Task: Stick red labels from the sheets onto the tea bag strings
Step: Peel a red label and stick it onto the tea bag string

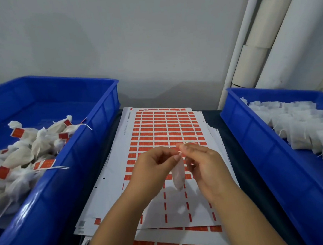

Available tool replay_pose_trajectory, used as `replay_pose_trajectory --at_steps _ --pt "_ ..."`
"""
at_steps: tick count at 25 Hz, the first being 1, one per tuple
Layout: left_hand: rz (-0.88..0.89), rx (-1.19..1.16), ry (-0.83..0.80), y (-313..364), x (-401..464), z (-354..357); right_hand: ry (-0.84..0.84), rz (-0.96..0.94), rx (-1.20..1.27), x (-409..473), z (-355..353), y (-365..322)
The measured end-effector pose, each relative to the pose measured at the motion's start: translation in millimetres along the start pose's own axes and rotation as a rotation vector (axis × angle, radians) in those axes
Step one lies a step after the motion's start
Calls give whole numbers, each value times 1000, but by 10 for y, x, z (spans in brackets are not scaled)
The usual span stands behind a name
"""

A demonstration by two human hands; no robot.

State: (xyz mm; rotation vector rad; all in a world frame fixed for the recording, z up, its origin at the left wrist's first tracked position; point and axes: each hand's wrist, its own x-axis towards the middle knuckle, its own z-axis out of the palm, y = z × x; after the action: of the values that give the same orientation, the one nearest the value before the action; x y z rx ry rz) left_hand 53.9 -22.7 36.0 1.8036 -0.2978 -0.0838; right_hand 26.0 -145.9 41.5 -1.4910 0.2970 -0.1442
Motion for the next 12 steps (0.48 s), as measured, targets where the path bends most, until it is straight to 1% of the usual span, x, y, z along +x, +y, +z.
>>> replay_pose_trajectory --at_steps 2,6,8,10,12 --pt "-38 29 -32 -22 4 19 31 -11 -7 16 -52 44" --pt "-116 193 -100 -59 -48 35 164 -79 4 56 -186 61" --pt "-131 213 -157 -70 -90 37 175 -140 -23 46 -218 86" --pt "-157 134 -230 -52 -133 31 139 -155 -36 27 -188 127" --pt "-208 -84 -266 -26 -170 24 25 -72 -25 21 -136 186"
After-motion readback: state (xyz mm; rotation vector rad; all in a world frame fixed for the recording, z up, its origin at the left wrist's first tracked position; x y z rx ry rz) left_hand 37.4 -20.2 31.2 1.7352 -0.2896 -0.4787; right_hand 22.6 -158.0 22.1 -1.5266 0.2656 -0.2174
